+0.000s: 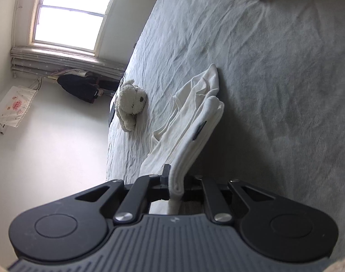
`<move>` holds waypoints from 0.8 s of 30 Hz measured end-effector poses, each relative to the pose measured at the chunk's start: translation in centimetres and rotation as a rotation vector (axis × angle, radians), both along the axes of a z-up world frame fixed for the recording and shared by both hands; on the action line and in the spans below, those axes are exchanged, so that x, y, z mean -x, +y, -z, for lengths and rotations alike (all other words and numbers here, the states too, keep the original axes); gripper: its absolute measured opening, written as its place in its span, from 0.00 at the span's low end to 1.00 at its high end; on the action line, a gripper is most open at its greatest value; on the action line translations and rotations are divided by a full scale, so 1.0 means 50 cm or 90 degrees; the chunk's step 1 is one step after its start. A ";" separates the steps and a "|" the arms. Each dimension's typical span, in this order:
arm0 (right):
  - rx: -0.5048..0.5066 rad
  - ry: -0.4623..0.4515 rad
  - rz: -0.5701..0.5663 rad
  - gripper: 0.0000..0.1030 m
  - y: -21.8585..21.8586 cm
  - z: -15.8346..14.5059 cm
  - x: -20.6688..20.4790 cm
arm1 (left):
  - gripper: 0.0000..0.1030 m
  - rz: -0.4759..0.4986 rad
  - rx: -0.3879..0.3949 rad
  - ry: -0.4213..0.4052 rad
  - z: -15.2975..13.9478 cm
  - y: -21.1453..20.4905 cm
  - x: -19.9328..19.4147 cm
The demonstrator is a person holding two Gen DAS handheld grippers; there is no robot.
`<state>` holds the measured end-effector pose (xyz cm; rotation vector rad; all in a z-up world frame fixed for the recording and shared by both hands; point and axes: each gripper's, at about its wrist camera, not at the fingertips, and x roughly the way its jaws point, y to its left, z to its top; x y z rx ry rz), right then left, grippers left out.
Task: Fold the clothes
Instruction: 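Lift the folded edge with both grippers and fold it over toward the collar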
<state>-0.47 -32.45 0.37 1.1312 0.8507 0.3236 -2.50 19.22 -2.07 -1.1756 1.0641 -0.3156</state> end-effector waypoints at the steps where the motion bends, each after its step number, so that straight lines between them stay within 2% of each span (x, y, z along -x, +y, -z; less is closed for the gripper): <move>1: -0.004 0.003 0.005 0.10 -0.001 -0.001 0.014 | 0.07 -0.005 0.010 0.008 0.001 0.003 0.017; 5: -0.014 0.029 0.021 0.10 -0.004 0.006 0.064 | 0.07 -0.035 0.065 0.050 0.021 0.010 0.082; 9: -0.037 0.059 0.031 0.10 -0.012 0.012 0.076 | 0.07 -0.066 0.125 0.105 0.058 0.014 0.101; 11: -0.044 0.068 0.037 0.10 -0.014 0.010 0.070 | 0.07 -0.078 0.150 0.118 0.065 0.016 0.082; 19: -0.072 0.069 0.070 0.11 -0.008 0.007 -0.026 | 0.08 -0.141 0.197 0.122 0.052 0.015 -0.029; 24: -0.079 0.072 0.102 0.11 -0.005 0.036 -0.103 | 0.09 -0.153 0.192 0.100 0.068 0.015 -0.116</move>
